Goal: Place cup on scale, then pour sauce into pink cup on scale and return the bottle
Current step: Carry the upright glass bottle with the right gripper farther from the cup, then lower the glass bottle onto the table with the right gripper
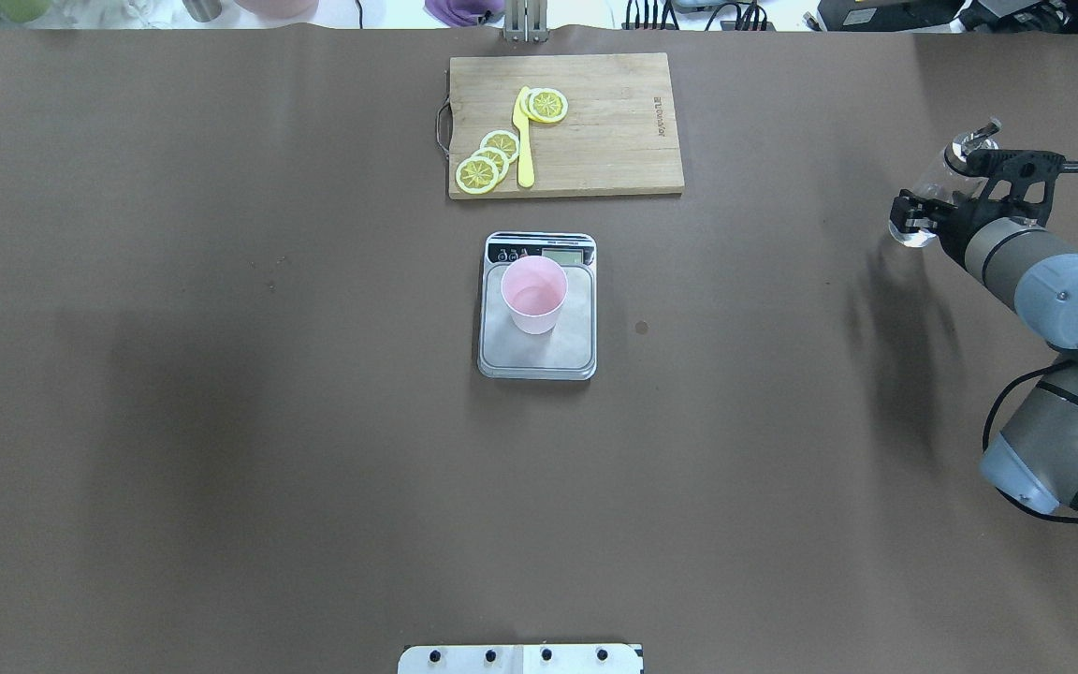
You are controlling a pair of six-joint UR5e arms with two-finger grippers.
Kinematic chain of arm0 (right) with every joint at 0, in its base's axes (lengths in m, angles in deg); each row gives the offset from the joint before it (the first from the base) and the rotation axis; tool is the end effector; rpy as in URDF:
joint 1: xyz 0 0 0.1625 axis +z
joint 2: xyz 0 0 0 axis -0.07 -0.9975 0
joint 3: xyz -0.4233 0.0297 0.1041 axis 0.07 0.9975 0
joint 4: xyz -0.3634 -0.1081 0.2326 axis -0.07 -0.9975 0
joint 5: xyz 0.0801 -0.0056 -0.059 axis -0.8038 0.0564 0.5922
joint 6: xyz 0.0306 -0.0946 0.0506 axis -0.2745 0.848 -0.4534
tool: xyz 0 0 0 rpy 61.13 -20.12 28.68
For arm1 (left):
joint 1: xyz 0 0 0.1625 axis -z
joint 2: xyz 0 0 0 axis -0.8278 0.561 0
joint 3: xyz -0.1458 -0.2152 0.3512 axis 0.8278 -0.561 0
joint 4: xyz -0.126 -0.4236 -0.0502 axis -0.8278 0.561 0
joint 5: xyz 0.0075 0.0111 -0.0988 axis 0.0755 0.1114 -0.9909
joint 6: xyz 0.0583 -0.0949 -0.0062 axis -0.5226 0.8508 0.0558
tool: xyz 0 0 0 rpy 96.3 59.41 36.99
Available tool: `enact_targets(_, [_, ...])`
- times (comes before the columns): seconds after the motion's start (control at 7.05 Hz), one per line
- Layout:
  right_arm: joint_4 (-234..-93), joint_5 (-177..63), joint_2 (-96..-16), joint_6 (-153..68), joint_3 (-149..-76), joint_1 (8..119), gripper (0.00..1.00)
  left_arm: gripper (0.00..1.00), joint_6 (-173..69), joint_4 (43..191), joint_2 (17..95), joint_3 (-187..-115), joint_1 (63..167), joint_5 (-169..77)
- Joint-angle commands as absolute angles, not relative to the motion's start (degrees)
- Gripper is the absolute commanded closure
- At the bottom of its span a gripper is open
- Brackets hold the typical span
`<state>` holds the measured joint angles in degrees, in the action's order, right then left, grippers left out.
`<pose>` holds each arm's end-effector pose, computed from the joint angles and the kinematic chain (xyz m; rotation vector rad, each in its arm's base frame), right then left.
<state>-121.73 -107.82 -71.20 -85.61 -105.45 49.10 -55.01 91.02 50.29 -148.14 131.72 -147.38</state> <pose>-0.3117 -0.5461 0.5670 0.8072 -0.6151 0.3802 0.0850 -0.6348 0.5727 0.0665 0.6018 0.1019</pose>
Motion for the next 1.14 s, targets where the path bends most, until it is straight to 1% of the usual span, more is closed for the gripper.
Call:
enact_targets(0.0, [-121.82, -107.89, -71.03, -86.13, -105.23, 49.01, 1.00, 0.01, -55.01, 91.02, 50.22, -148.09, 131.72, -147.38])
enact_targets(0.14, [-121.73, -107.89, -70.59, -87.53, -104.09, 48.66, 1.00, 0.01, -55.01, 91.02, 50.22, -148.18, 131.72, -147.38])
enact_targets(0.57, [-121.73, -107.89, -70.50, -87.45, -103.73, 48.48, 1.00, 0.01, -55.01, 90.94, 50.22, -148.09, 131.72, -147.38])
enact_targets(0.71, [-121.73, -107.89, -70.50, -87.45, -103.82, 48.40, 0.93, 0.01, -55.01, 91.02, 50.22, -148.01, 131.72, -147.38])
enact_targets(0.99, [-121.73, -107.98, -70.50, -87.45, -103.82, 48.49, 0.61, 0.01, -55.01, 91.02, 50.22, -148.01, 131.72, -147.38])
